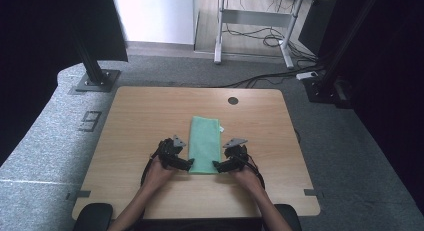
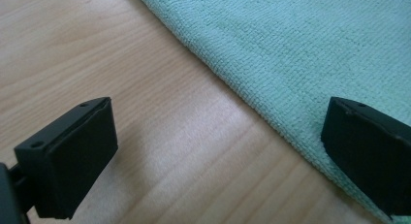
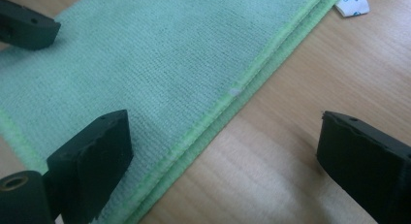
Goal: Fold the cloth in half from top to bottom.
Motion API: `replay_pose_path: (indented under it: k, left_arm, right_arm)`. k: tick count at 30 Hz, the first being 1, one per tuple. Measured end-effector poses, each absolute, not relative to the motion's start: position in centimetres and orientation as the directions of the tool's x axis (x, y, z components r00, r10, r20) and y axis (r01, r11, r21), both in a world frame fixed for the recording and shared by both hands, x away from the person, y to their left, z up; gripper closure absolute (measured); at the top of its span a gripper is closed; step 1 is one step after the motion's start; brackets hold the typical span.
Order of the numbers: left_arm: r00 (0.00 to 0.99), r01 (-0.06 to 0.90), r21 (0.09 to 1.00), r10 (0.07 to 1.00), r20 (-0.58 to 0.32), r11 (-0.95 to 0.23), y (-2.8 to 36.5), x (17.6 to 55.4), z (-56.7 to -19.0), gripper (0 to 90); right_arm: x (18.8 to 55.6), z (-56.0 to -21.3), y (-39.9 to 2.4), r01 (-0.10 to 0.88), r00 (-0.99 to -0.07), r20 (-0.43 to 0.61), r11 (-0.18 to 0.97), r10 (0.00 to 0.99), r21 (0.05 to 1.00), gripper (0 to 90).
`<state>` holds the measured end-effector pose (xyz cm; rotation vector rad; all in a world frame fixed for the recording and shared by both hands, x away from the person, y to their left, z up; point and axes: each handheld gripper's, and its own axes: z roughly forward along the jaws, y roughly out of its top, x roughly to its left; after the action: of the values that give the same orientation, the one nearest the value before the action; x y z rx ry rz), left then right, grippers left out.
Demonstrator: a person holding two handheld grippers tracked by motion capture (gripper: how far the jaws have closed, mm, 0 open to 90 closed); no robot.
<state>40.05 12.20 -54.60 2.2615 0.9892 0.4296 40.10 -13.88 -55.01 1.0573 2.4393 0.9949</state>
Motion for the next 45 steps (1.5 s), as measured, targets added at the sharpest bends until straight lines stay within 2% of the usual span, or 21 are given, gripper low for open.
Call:
replay_pose_path:
  k: [14, 17, 23, 29, 36, 38, 45]
  left_arm:
    - [0.684, 0.553, 0.646, 0.729, 0.007, -0.525, 13.4, 35.8, -54.6, 1.2]
    - [0.699, 0.560, 0.641, 0.715, -0.024, -0.525, 13.5, 35.4, -54.4, 1.7]
    - [0.655, 0.565, 0.684, 0.755, -0.030, -0.462, 14.3, 37.7, -52.8, 1.0]
    - [0.631, 0.576, 0.690, 0.775, -0.036, -0.437, 14.3, 40.4, -52.9, 1.5]
    - [0.646, 0.576, 0.653, 0.763, 0.005, -0.492, 13.7, 40.5, -54.6, 1.1]
    - [0.646, 0.581, 0.662, 0.763, -0.021, -0.474, 14.0, 40.5, -54.8, 1.7]
    - [0.651, 0.574, 0.668, 0.759, -0.019, -0.475, 14.0, 40.5, -54.9, 1.2]
  right_arm:
    - [36.2, -55.1, -13.2, 0.506, -0.716, 0.014, 0.505, 0.698, 0.700, 5.6]
    - [35.6, -55.1, -13.1, 0.501, -0.721, 0.011, 0.509, 0.693, 0.700, 5.7]
    - [35.2, -55.2, -13.1, 0.502, -0.717, 0.011, 0.505, 0.697, 0.703, 5.7]
    - [35.1, -55.2, -13.1, 0.501, -0.717, 0.012, 0.503, 0.697, 0.704, 5.8]
    - [35.2, -55.2, -13.2, 0.497, -0.722, 0.014, 0.504, 0.692, 0.706, 5.7]
    - [35.2, -55.2, -13.2, 0.495, -0.725, 0.014, 0.507, 0.689, 0.706, 5.5]
    - [35.3, -55.1, -13.1, 0.496, -0.731, 0.016, 0.515, 0.682, 0.699, 7.9]
